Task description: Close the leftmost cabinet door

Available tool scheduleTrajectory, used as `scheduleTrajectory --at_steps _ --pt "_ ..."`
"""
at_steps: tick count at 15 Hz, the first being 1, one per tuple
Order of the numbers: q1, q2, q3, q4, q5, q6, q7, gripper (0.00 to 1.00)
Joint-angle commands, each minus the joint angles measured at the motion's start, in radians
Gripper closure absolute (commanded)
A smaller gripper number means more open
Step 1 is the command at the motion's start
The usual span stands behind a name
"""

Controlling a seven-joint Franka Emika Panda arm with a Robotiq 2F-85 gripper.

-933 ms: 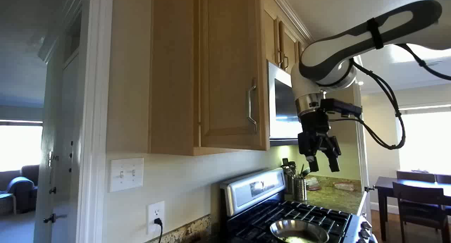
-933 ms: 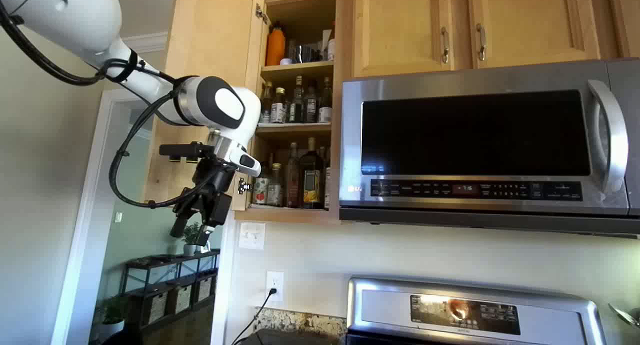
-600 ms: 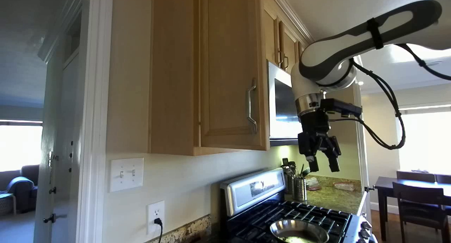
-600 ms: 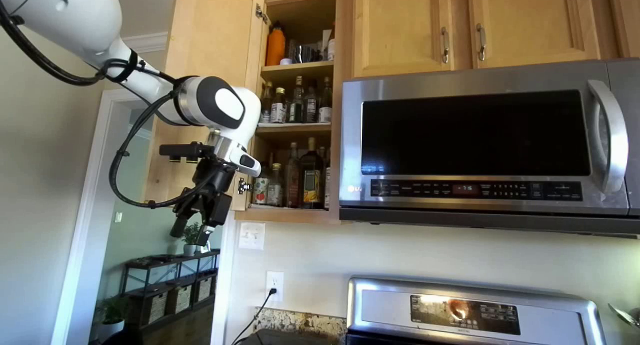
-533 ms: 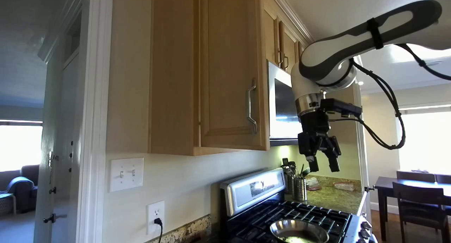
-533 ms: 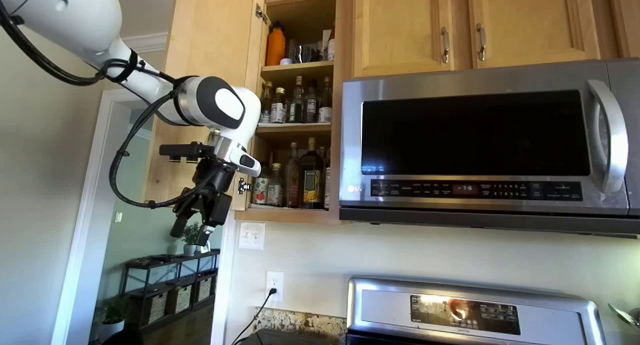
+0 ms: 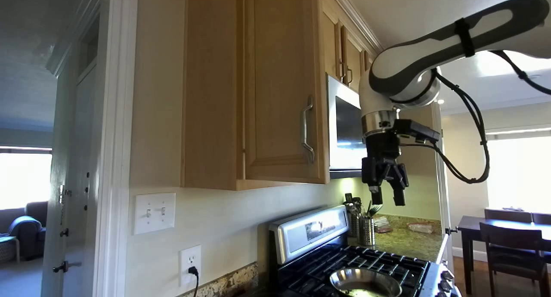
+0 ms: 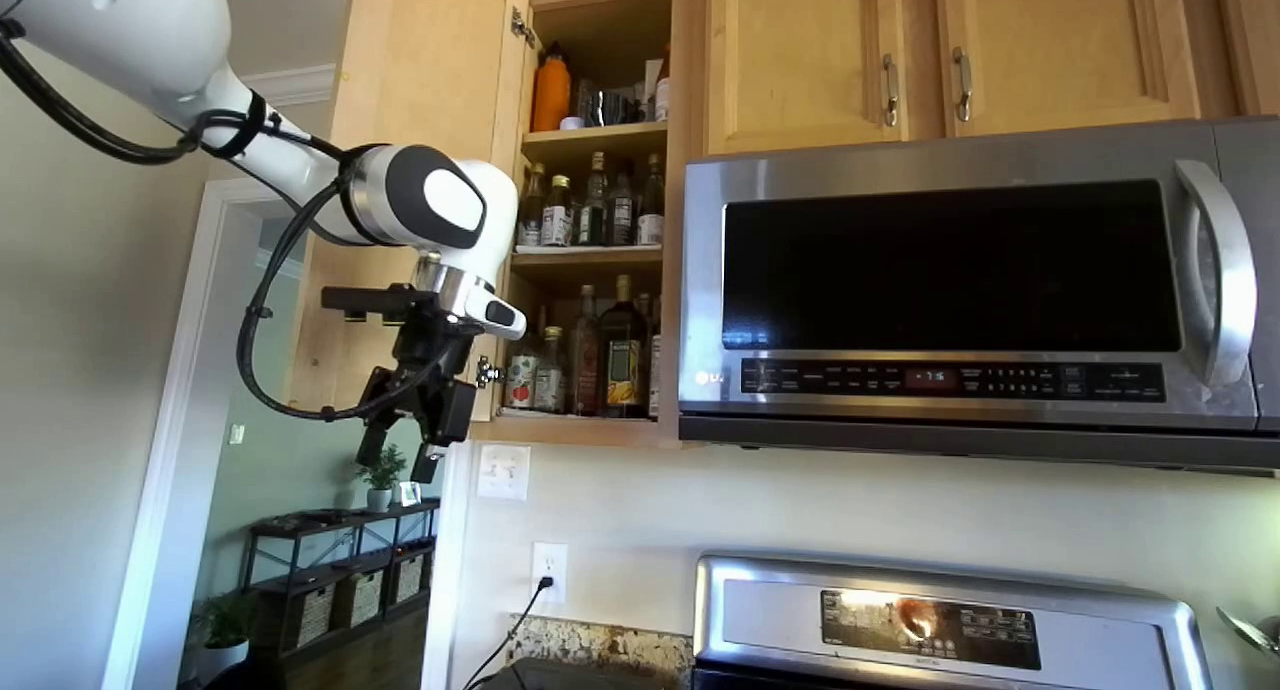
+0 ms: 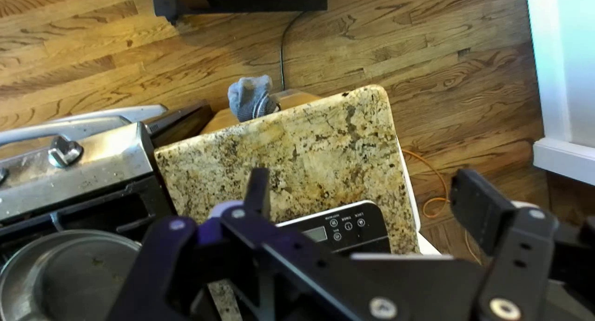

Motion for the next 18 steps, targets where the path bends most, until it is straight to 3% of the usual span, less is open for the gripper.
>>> scheduleTrajectory --at_steps 1,8,13,18 --pt "-0.004 -0.108 -0.024 -0.087 0.007 0.101 -0.084 0.00" --pt "0.019 -0.239 -0.052 -0.204 -0.012 0.216 -0.266 0.00" --pt "0.073 -0.351 -0.026 -0.293 -0.016 0.292 -0.378 0.00" --pt "0.151 -0.451 0.025 -0.329 0.022 0.376 -0.348 0.00"
